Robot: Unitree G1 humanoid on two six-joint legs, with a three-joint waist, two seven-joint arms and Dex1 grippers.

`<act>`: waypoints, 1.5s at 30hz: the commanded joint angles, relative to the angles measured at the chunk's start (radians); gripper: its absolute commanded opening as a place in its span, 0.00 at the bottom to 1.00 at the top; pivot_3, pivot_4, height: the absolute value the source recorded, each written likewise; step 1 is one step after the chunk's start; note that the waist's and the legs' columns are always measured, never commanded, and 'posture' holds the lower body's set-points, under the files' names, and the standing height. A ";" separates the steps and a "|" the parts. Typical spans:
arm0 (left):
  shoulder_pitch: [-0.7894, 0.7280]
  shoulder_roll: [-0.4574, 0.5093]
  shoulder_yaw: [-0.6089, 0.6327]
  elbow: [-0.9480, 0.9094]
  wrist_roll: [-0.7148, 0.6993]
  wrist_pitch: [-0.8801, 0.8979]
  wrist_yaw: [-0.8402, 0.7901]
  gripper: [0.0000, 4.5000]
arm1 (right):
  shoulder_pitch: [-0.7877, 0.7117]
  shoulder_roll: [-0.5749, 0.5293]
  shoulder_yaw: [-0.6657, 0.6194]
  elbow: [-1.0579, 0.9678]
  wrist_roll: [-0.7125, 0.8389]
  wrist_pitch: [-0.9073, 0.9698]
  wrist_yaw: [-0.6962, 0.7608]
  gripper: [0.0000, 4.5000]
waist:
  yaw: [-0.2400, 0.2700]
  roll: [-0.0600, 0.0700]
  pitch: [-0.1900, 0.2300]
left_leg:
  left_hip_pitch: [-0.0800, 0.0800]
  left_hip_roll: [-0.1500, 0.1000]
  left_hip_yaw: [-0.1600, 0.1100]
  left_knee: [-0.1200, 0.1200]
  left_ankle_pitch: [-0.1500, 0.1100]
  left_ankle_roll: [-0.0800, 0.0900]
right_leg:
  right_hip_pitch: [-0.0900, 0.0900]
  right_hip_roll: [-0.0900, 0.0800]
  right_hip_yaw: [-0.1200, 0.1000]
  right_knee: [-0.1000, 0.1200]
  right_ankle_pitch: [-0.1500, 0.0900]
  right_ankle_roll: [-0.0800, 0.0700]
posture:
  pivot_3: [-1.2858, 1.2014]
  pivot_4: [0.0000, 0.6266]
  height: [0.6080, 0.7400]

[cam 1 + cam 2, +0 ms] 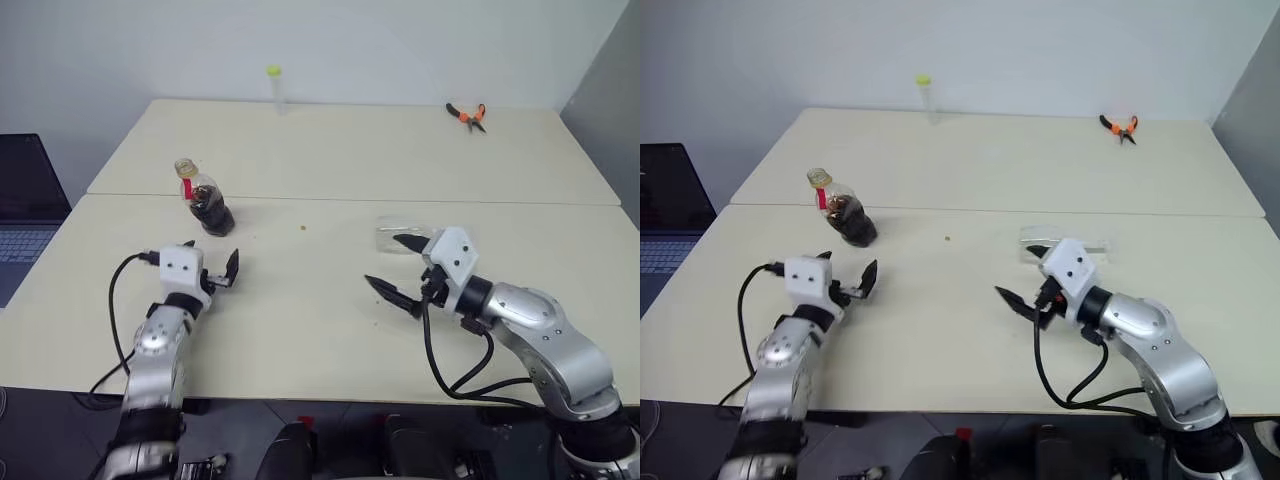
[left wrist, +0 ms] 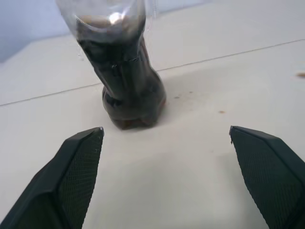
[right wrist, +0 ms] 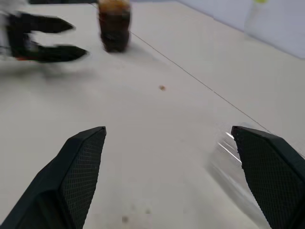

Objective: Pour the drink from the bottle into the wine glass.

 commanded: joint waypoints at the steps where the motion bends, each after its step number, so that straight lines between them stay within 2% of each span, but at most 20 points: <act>1: 0.011 -0.002 -0.043 -0.163 -0.005 0.058 -0.015 0.99 | 0.001 -0.026 0.015 0.064 -0.223 -0.155 -0.130 1.00 | 0.004 0.000 -0.001 | 0.000 0.000 -0.001 0.000 0.000 0.000 | 0.001 0.000 -0.001 0.000 0.000 0.000 | 0.52 0.24 1.00; 6: -0.090 0.058 -0.135 -0.178 -0.050 0.116 -0.189 0.99 | -0.086 -0.102 0.183 0.255 -0.628 -0.287 -0.274 1.00 | 0.006 0.000 -0.001 | 0.002 0.000 0.004 0.000 0.003 -0.005 | 0.001 0.006 -0.001 0.001 0.000 0.000 | 0.52 0.24 1.00; 11: -0.252 0.138 -0.163 -0.094 -0.113 0.147 -0.377 0.99 | -0.139 -0.094 0.239 0.389 -0.835 -0.282 -0.336 1.00 | -0.003 0.000 -0.001 | 0.001 0.002 0.005 -0.001 0.003 -0.005 | 0.000 0.008 0.000 -0.001 0.000 0.000 | 0.52 0.24 1.00; 15: -0.319 0.181 -0.189 -0.062 -0.167 0.175 -0.522 0.99 | -0.155 -0.109 0.274 0.460 -0.987 -0.291 -0.363 1.00 | -0.006 0.000 -0.001 | 0.002 0.001 0.007 0.000 0.003 -0.005 | 0.000 0.008 0.001 0.000 0.000 0.000 | 0.52 0.24 1.00; 22: -0.351 0.200 -0.214 -0.011 -0.179 0.165 -0.647 0.99 | -0.183 -0.050 0.318 0.534 -1.169 -0.263 -0.389 1.00 | -0.009 0.000 -0.001 | 0.002 0.002 0.008 0.000 0.003 -0.005 | 0.000 0.010 0.002 0.000 0.000 0.000 | 0.52 0.24 1.00; 32: -0.376 0.157 -0.230 0.070 -0.152 0.099 -0.663 0.99 | -0.282 0.058 0.340 0.794 -1.252 -0.264 -0.481 1.00 | -0.010 -0.001 -0.001 | 0.003 0.003 0.012 0.000 0.003 -0.005 | 0.000 0.010 0.003 0.000 0.000 -0.001 | 0.52 0.24 1.00; 35: -0.380 0.150 -0.233 0.086 -0.148 0.083 -0.663 1.00 | -0.308 0.064 0.345 0.859 -1.248 -0.280 -0.504 0.87 | -0.010 -0.002 -0.002 | 0.005 0.003 0.013 0.000 0.003 -0.005 | 0.000 0.010 0.004 0.001 0.001 -0.001 | 0.52 0.24 1.00; 36: -0.382 0.148 -0.233 0.091 -0.146 0.078 -0.663 1.00 | -0.314 0.065 0.346 0.872 -1.246 -0.285 -0.509 0.80 | -0.010 -0.002 -0.002 | 0.005 0.003 0.013 0.000 0.003 -0.005 | 0.000 0.011 0.005 0.001 0.001 -0.002 | 0.52 0.24 1.00; 43: -0.375 0.136 -0.220 0.113 -0.144 0.045 -0.644 1.00 | -0.306 0.080 0.343 0.851 -1.267 -0.253 -0.514 0.24 | -0.010 -0.003 -0.003 | 0.010 0.003 0.014 -0.001 0.003 -0.005 | 0.002 0.011 0.008 0.002 0.001 -0.001 | 0.52 0.24 1.00; 44: -0.372 0.135 -0.219 0.113 -0.144 0.044 -0.641 1.00 | -0.300 0.082 0.338 0.839 -1.266 -0.244 -0.513 0.13 | -0.010 -0.003 -0.003 | 0.009 0.003 0.014 -0.001 0.003 -0.005 | 0.002 0.011 0.008 0.002 0.001 -0.001 | 0.52 0.24 1.00; 45: -0.370 0.132 -0.216 0.112 -0.146 0.044 -0.636 1.00 | -0.296 0.084 0.333 0.825 -1.267 -0.233 -0.514 0.08 | -0.010 -0.003 -0.003 | 0.009 0.003 0.014 -0.001 0.003 -0.005 | 0.002 0.011 0.008 0.002 0.001 -0.001 | 0.52 0.24 1.00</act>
